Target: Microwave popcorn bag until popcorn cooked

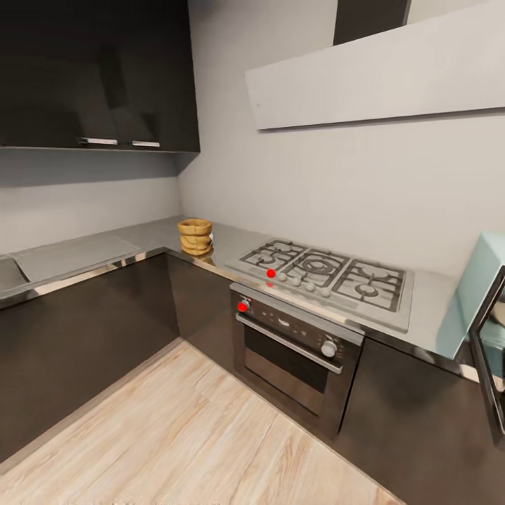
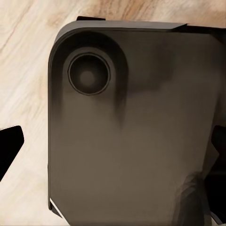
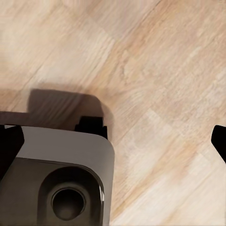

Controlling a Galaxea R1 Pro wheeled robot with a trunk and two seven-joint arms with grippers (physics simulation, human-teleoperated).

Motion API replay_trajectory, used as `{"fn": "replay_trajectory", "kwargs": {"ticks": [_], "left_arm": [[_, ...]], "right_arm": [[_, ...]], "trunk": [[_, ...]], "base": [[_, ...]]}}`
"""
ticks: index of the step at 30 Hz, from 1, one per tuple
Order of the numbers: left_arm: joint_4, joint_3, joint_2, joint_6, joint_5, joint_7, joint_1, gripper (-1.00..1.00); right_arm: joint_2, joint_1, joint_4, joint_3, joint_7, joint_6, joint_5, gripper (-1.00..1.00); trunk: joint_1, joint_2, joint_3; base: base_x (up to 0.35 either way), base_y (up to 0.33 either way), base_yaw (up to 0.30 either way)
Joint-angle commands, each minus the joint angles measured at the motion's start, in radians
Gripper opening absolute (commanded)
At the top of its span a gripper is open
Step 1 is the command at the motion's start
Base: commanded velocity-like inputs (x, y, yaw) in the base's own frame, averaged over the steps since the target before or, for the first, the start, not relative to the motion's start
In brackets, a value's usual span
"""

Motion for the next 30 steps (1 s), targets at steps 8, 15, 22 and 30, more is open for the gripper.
{"fn": "replay_trajectory", "kwargs": {"ticks": [8, 15, 22, 30], "left_arm": [[-0.001, 0.002, 0.000, -0.002, 0.006, 0.001, 0.000, 1.00], [-0.001, 0.001, 0.001, -0.002, 0.006, 0.001, 0.000, 1.00], [-0.001, 0.002, 0.001, -0.002, 0.006, 0.001, 0.000, 1.00], [-0.001, 0.000, 0.001, 0.001, 0.007, -0.001, 0.000, 1.00]], "right_arm": [[-0.002, -0.001, 0.003, -0.009, 0.002, -0.002, 0.006, 1.00], [-0.004, -0.001, 0.003, -0.009, 0.002, -0.001, 0.006, 1.00], [-0.006, -0.001, 0.002, -0.006, 0.006, 0.000, 0.008, 1.00], [-0.006, -0.001, 0.002, -0.006, 0.004, -0.002, 0.009, 1.00]], "trunk": [[0.000, 0.000, -0.001], [0.000, 0.000, -0.001], [0.000, 0.000, -0.001], [0.000, 0.000, -0.001]], "base": [[0.000, 0.000, 0.277], [0.000, 0.000, 0.206], [0.000, 0.000, 0.011], [0.183, 0.147, 0.000]]}}
